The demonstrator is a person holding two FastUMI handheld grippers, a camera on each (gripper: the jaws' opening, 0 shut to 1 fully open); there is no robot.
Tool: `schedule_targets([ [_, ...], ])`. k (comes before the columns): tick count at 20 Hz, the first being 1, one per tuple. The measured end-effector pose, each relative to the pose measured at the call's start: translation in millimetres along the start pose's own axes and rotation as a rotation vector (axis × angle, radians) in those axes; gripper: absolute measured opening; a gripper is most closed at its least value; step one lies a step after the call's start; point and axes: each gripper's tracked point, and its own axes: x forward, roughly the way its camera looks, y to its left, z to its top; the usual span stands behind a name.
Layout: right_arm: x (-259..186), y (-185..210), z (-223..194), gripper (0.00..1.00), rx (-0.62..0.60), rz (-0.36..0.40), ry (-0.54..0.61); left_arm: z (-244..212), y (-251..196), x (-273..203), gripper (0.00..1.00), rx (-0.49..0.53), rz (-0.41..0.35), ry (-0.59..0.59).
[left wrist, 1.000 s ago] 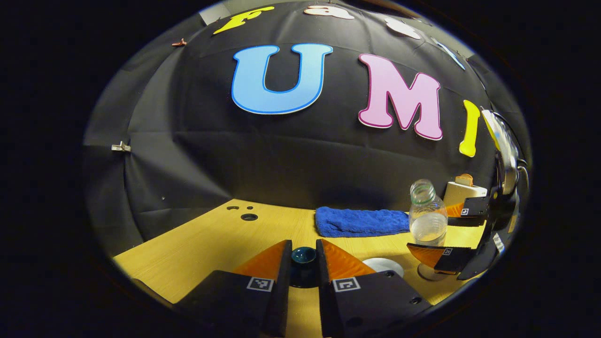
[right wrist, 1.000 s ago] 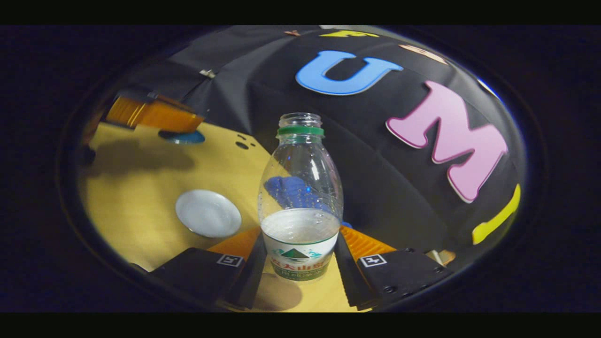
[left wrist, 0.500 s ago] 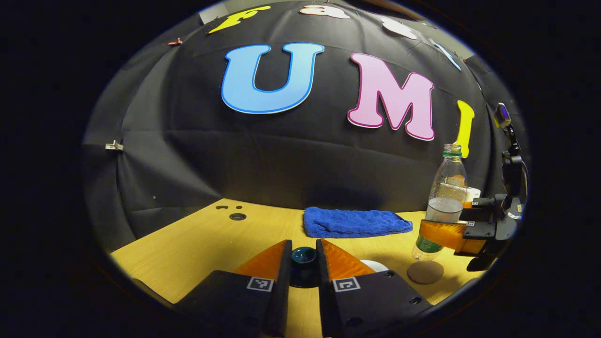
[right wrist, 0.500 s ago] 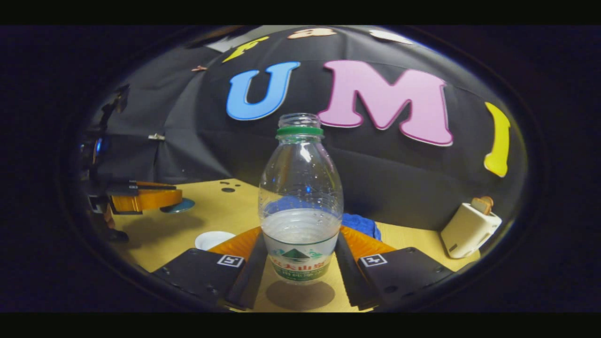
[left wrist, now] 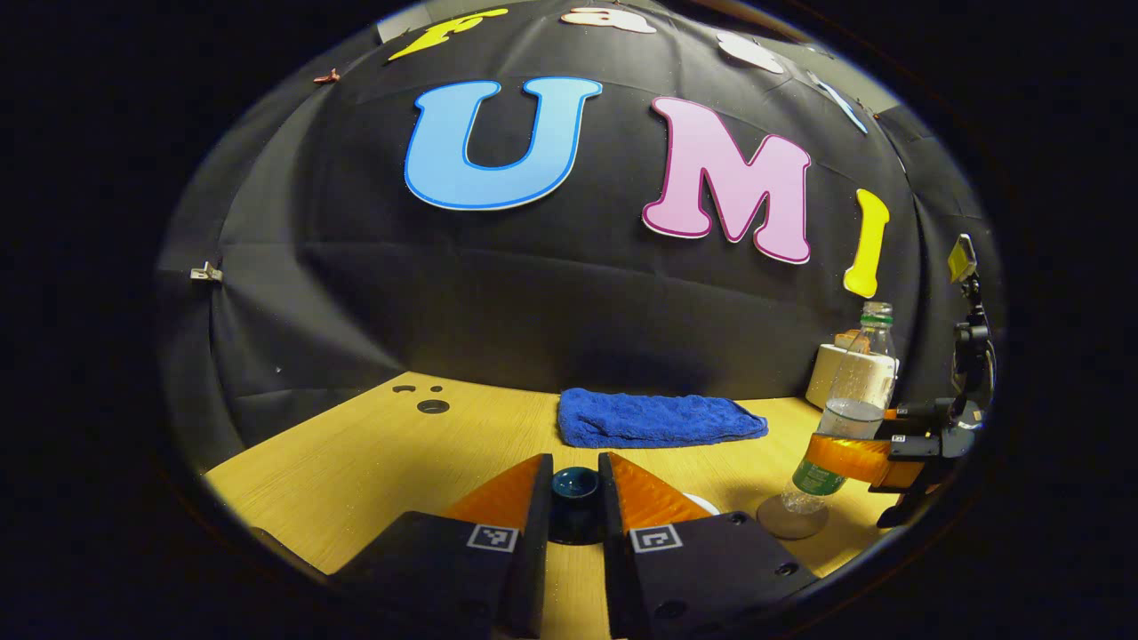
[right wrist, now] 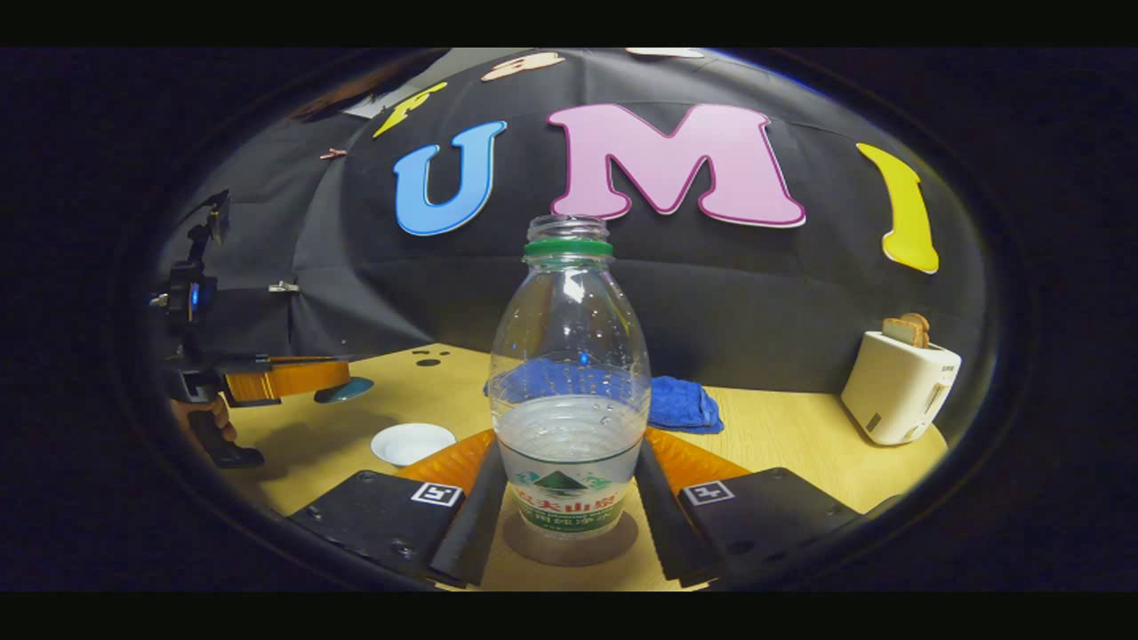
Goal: Open the teacup lid with one hand, grasp the water bottle and pour water into the teacup with the other hand; after pouring, place the water bottle on the coaster and then close the teacup lid.
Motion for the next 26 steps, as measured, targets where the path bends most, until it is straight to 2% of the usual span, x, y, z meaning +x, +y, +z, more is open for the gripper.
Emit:
schedule_targets([
  [4, 2.3, -6.0, -5.9, 0.75, 0.016, 0.000, 0.009, -0.1, -2.2, 0.8, 0.28, 0.002, -0.005, 0.002],
  [5, 3.4, -6.0, -9.8, 0.75, 0.021, 0.000, 0.016, 0.1, -2.9, 0.7, 0.31, 0.002, -0.007, 0.002],
  [6, 3.7, -7.7, -12.7, 0.75, 0.027, -0.005, 0.020, -0.4, -3.4, 1.5, 0.28, 0.001, -0.008, 0.003],
  [8, 5.1, -9.4, -9.6, 0.75, 0.040, -0.013, 0.012, -2.0, -5.1, 1.3, 0.31, 0.002, -0.011, 0.005],
  [9, 5.0, -9.5, -13.6, 0.75, 0.039, -0.017, 0.012, -1.7, -6.1, 1.8, 0.28, 0.002, -0.012, 0.006],
  [11, 3.3, -9.0, -12.9, 0.75, 0.035, -0.012, 0.007, -2.6, -9.7, 2.9, 0.31, 0.001, -0.017, 0.007],
  [14, 1.0, -11.9, -27.5, 0.80, 0.049, -0.016, 0.064, -3.7, -16.8, 4.5, 0.31, 0.004, -0.028, 0.005],
  [15, -2.1, -13.3, -32.7, 0.77, 0.059, -0.017, 0.081, -3.5, -19.9, 5.0, 0.31, 0.004, -0.034, 0.005],
  [16, -4.6, -13.5, -35.8, 0.92, 0.071, -0.019, 0.088, -4.7, -24.5, 6.5, 0.28, 0.004, -0.040, 0.007],
  [18, -15.7, -11.7, -43.9, 1.00, 0.092, -0.019, 0.114, -8.5, -33.4, 7.9, 0.27, 0.002, -0.054, 0.012],
  [21, -37.7, -7.8, -54.5, 0.99, 0.101, -0.022, 0.156, -16.4, -50.6, 12.2, 0.31, -0.002, -0.076, 0.027],
  [22, -45.1, -7.1, -58.3, 0.99, 0.103, -0.025, 0.174, -19.1, -56.3, 14.1, 0.28, -0.001, -0.083, 0.028],
  [23, -53.8, -6.6, -62.1, 0.99, 0.104, -0.026, 0.187, -21.2, -60.7, 16.4, 0.31, 0.005, -0.088, 0.030],
  [26, -76.0, -6.7, -67.9, 0.99, 0.128, -0.041, 0.215, -32.8, -71.4, 21.8, 0.28, 0.027, -0.105, 0.046],
])
